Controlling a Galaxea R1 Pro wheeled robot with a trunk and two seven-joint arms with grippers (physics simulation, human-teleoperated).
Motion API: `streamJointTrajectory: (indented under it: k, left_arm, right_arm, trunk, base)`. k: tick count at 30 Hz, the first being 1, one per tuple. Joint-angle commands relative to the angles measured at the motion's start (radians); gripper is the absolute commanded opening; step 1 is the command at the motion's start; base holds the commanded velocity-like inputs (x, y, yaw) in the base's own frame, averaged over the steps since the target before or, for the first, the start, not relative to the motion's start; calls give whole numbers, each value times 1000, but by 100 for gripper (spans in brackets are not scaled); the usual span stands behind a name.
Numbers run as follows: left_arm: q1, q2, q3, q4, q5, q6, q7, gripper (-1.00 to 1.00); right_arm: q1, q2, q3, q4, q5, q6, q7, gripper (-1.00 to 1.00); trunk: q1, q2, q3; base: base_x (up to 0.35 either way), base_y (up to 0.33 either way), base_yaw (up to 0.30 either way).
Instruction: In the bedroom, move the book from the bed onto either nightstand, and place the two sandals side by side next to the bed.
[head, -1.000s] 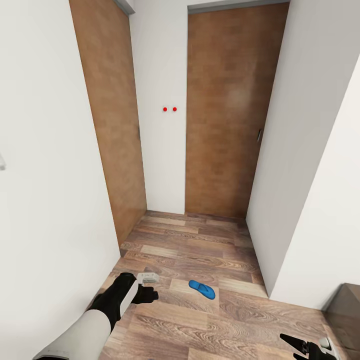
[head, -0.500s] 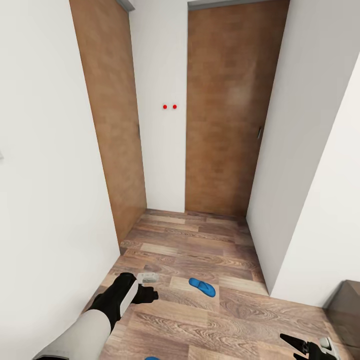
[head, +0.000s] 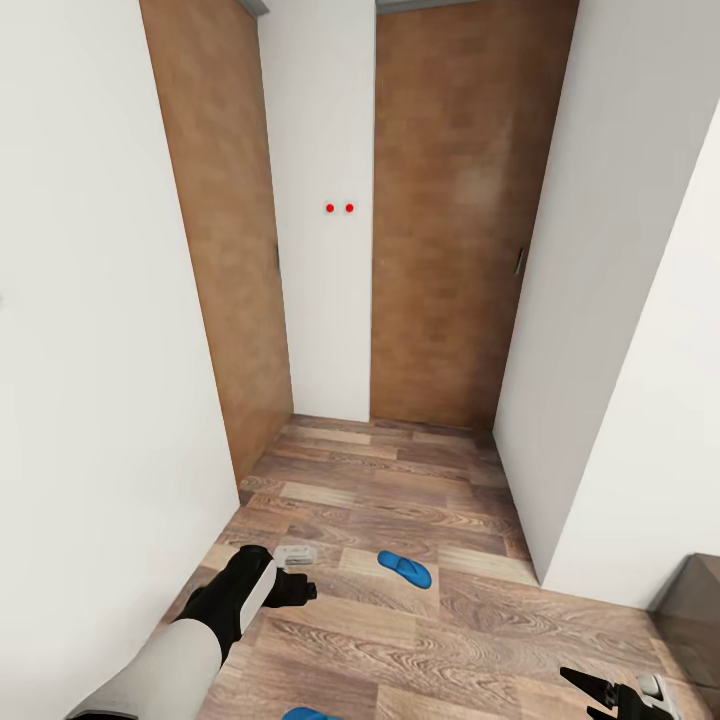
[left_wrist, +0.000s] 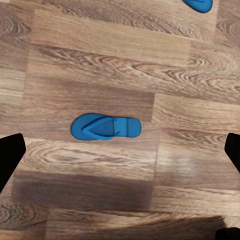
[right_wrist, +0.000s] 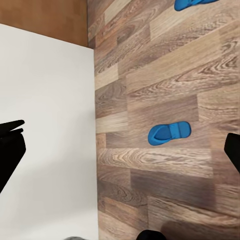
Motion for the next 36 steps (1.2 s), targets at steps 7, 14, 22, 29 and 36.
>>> streamJointTrajectory:
  k: [7,14,22,29,36]
  left_arm:
    - [0,1,-4,-1,7,5,2,100]
    - [0,1,-4,-1,7,5,2,100]
    - [0,1,-4,-1,7,5,2,100]
    - [0,1,-4,-1,7,5,2,100]
    - [0,1,-4,-1,7,5,2,100]
  right_arm:
    - [-1,0,-1,0,-3,6,1,100]
    - [-1,0,-1,0,-3,6,1,100]
    - [-1,0,-1,0,-3,6,1,100]
    - [-1,0,-1,0,-3,6,1,100]
    - [-1,0,-1,0,-3,6,1,100]
  trunk:
    - [27,-50,-23]
    - [54,-99,-45]
    - [84,-155,-70]
    - [111,-204,-92]
    - [138,-253,-114]
  base:
    - [0,0,0]
    - [0,0,0]
    - [0,0,0]
    - [0,0,0]
    - [0,0,0]
